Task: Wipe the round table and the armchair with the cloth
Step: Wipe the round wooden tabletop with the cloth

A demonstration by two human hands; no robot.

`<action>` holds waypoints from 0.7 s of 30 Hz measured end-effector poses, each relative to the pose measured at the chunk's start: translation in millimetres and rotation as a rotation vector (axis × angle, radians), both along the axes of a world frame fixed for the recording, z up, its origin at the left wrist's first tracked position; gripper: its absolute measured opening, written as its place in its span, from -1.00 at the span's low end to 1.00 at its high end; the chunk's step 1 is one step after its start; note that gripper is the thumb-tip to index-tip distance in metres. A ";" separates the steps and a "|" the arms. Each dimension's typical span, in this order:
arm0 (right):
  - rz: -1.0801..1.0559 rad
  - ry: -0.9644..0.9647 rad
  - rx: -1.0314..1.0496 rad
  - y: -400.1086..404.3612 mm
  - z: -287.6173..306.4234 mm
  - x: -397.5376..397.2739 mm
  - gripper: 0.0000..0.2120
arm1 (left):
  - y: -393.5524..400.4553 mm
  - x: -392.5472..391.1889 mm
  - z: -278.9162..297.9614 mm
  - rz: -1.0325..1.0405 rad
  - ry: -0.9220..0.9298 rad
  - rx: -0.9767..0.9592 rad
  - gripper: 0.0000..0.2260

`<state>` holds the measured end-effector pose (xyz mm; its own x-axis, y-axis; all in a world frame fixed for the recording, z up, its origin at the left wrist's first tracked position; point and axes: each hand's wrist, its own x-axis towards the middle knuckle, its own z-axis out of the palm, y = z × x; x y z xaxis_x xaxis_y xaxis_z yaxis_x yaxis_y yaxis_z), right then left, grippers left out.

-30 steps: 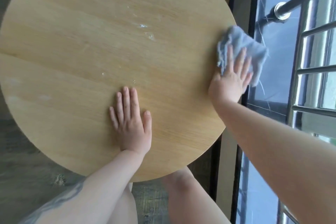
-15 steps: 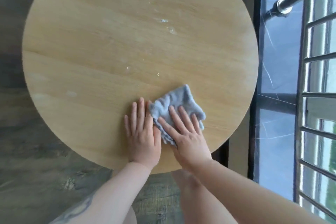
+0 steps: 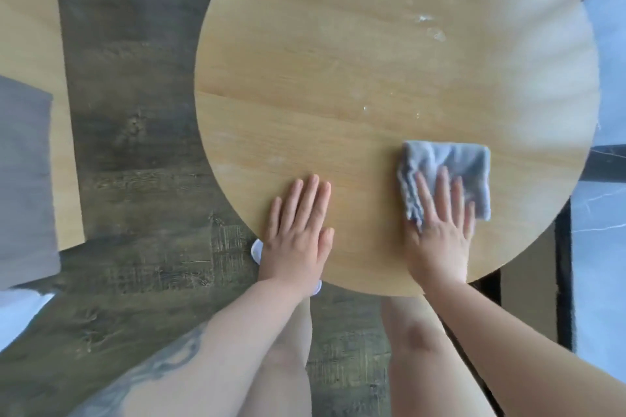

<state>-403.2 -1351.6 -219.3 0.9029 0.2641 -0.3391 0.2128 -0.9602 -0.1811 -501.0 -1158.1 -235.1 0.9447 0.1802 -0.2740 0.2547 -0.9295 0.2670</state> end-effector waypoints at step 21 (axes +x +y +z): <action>0.237 -0.011 0.026 46.2 1.8 31.2 -0.29 | 11.5 -23.9 -7.9 0.494 0.025 0.063 -0.39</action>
